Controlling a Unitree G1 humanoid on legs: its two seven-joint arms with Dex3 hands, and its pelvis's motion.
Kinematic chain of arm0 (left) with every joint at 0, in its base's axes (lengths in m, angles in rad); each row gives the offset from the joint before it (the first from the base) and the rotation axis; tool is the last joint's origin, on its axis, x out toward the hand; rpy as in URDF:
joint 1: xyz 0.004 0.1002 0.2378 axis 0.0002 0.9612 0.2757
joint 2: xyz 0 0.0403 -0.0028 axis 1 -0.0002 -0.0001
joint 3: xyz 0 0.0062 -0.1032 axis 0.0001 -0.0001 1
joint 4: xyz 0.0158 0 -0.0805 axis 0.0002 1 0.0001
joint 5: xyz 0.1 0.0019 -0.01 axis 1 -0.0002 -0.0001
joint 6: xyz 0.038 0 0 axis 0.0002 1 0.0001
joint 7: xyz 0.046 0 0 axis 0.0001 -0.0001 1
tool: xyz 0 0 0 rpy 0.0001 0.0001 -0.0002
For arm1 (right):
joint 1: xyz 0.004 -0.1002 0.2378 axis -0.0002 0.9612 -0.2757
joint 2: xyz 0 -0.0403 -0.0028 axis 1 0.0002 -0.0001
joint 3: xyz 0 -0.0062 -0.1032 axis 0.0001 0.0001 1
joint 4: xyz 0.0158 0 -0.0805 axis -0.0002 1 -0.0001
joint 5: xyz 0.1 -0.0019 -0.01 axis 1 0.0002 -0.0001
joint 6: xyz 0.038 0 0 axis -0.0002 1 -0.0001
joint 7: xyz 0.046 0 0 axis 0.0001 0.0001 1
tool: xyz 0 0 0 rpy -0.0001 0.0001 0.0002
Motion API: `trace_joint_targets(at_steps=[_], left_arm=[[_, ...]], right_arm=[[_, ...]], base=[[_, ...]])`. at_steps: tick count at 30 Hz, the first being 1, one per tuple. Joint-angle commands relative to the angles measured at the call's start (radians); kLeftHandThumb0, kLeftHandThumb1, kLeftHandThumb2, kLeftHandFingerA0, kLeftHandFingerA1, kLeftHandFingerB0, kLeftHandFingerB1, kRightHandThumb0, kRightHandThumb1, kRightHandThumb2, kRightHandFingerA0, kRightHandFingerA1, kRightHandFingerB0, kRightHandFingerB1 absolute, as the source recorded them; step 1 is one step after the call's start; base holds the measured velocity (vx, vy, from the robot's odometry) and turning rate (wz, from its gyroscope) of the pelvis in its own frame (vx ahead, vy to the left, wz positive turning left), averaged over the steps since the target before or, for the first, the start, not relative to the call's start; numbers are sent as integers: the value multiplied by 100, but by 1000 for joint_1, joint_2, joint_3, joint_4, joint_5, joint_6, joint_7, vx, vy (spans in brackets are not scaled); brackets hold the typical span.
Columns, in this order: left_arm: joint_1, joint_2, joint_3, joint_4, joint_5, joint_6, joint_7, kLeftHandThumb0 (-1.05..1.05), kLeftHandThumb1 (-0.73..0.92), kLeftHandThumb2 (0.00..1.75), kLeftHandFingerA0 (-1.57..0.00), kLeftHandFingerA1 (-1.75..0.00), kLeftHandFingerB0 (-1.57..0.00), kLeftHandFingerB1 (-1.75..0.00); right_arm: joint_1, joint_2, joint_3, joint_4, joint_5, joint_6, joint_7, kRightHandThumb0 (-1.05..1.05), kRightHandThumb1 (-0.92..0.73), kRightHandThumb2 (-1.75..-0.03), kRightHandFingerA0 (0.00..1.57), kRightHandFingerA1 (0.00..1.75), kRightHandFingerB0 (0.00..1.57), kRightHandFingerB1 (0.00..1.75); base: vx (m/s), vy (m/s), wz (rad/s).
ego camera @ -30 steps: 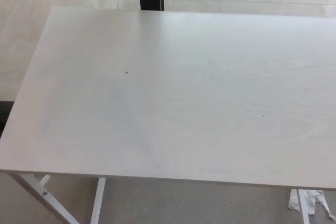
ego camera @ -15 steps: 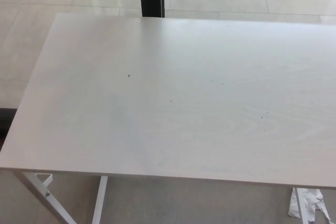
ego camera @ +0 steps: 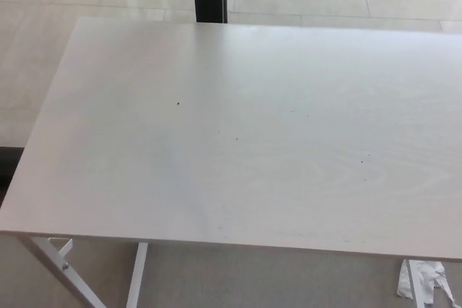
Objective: The robot uses both its hands to grab the left and right ends of a football kept in the middle of the desk infront of it, lifts it up and places it in the palm of a person
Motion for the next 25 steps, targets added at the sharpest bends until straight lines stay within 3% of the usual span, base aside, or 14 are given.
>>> trace_joint_targets(at_steps=[1, 3, 4, 5, 10, 11, 14, 15, 16, 17, 19, 20, 21, 25], left_arm=[[-39, 59, 7, 209, -33, -166, -31, -67, 62, 59, -47, -53, -39, -33], [-39, 58, 14, 215, -44, -172, -24, -65, 60, 59, -52, -55, -41, -34], [-40, 61, 13, 214, -46, -174, -22, -59, 58, 58, -58, -53, -41, -34], [-42, 60, 0, 196, -34, -173, -8, -58, 46, 81, -61, -61, -35, -47], [-47, 64, -40, 166, -5, -190, -6, -58, 45, 81, -63, -61, -36, -48], [-55, 68, -38, 173, -14, -180, -13, -57, 46, 81, -62, -62, -35, -48], [-55, 64, -24, 165, -53, -146, -41, -62, 46, 82, -56, -65, -33, -48], [-53, 61, -24, 160, -61, -144, -55, -61, 59, 58, -54, -57, -36, -34], [-59, 59, -28, 158, -67, -142, -69, -61, 59, 58, -54, -57, -36, -34], [-55, 52, -25, 140, -83, -137, -88, -68, 58, 58, -45, -59, -33, -32], [-58, 52, -26, 141, -88, -138, -97, -68, 58, 58, -45, -59, -33, -32], [-58, 60, -33, 140, -89, -131, -121, -74, 46, 83, -32, -61, -22, -42], [-77, 71, -29, 140, -122, -56, -161, -76, 52, 57, -21, -58, -22, -33], [-70, 81, -49, 134, -118, -52, -197, -83, 44, 81, -15, -60, -13, -42]], right_arm=[[178, -87, 190, 160, -171, -218, 224, -64, -58, -58, 54, 52, 25, 30], [177, -102, 229, 203, -177, -257, 253, -62, -54, -57, 59, 50, 29, 31], [176, -104, 241, 205, -168, -265, 264, -60, -43, -77, 33, 54, 26, 43], [179, -103, 258, 208, -164, -288, 291, -47, -52, -55, 29, 41, 37, 32], [169, -121, 324, 242, -171, -335, 331, -49, -52, -56, 31, 44, 33, 32], [176, -122, 332, 225, -168, -325, 334, -56, -42, -74, 26, 52, 22, 41], [221, -149, 386, 193, -198, -303, 345, -63, -59, -57, 22, 46, 22, 29], [236, -164, 409, 204, -215, -323, 358, -75, -51, -88, 23, 53, 7, 38], [255, -180, 432, 217, -233, -345, 375, -75, -51, -88, 23, 53, 7, 38], [238, -215, 468, 267, -249, -347, 403, -96, -62, -99, 26, 54, 6, 15], [231, -227, 485, 283, -242, -349, 419, -96, -62, -99, 26, 54, 6, 15], [227, -235, 494, 295, -229, -344, 450, -95, -75, -63, 30, 46, 0, 23], [250, -249, 512, 286, -228, -339, 494, -104, -63, -94, 15, 49, 0, 0], [255, -252, 515, 284, -199, -326, 543, -105, -84, -65, 11, 38, 0, 0]], base=[[0, 0, 0], [0, 0, 0], [0, 0, 0], [0, 0, 0], [0, 0, 0], [0, 0, 0], [0, 0, 0], [0, 0, 0], [0, 0, 0], [0, 0, 0], [0, 0, 0], [0, 0, 0], [0, 0, 0], [0, 0, 0]])
